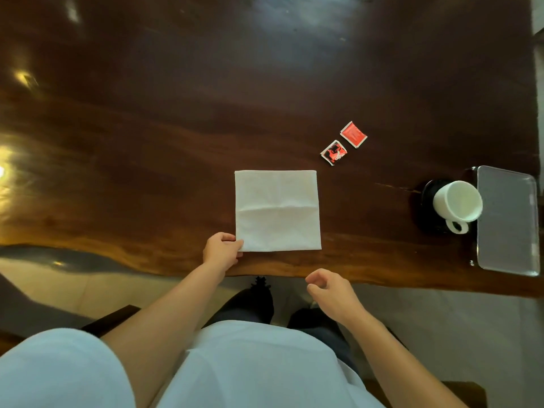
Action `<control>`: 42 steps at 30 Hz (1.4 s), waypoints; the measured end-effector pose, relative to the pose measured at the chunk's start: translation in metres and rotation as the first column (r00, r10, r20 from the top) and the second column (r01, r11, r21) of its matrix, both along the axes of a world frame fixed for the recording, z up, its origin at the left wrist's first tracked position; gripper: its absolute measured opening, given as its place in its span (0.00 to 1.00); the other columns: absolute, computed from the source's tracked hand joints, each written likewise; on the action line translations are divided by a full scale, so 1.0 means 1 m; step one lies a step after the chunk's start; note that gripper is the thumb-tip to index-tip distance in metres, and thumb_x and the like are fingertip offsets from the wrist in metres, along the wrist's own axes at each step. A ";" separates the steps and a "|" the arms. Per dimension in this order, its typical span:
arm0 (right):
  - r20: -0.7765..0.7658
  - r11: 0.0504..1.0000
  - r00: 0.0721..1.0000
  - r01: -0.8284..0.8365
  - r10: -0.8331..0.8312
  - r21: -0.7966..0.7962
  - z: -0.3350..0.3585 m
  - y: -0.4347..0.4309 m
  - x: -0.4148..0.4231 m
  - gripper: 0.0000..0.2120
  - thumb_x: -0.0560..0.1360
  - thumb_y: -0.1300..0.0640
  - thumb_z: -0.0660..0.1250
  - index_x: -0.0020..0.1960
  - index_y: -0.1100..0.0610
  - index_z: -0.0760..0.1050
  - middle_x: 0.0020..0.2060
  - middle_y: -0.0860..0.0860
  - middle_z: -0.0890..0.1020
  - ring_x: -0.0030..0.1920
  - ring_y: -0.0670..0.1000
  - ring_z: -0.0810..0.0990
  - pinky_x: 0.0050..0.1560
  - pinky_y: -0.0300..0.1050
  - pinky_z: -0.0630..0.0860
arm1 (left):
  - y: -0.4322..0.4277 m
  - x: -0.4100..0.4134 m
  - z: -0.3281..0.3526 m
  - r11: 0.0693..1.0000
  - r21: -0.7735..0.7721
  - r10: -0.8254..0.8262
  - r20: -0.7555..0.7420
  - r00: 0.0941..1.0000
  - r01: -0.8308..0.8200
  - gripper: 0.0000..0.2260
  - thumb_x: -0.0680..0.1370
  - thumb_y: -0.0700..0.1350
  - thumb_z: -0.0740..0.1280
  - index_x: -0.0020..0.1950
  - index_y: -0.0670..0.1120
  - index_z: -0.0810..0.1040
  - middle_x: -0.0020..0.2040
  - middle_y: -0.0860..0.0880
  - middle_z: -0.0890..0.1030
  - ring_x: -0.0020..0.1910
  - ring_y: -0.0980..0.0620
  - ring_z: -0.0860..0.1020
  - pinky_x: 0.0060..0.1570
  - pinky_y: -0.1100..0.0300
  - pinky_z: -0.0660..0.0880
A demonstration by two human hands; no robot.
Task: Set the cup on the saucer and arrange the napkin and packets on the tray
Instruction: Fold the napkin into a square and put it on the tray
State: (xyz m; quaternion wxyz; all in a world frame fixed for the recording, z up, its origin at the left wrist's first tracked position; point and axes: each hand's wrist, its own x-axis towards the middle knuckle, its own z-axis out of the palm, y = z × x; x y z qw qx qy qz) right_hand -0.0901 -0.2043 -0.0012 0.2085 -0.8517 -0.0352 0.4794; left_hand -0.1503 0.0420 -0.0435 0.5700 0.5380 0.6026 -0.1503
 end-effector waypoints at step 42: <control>0.547 0.855 0.659 -0.433 0.516 -0.286 -0.118 0.079 0.111 0.34 0.82 0.38 0.40 0.79 0.54 0.30 0.79 0.49 0.33 0.78 0.55 0.31 0.77 0.62 0.37 | 0.002 0.057 -0.077 0.008 0.617 -0.790 -0.479 0.383 0.787 0.42 0.77 0.70 0.44 0.81 0.44 0.35 0.82 0.45 0.37 0.81 0.44 0.37 0.78 0.42 0.41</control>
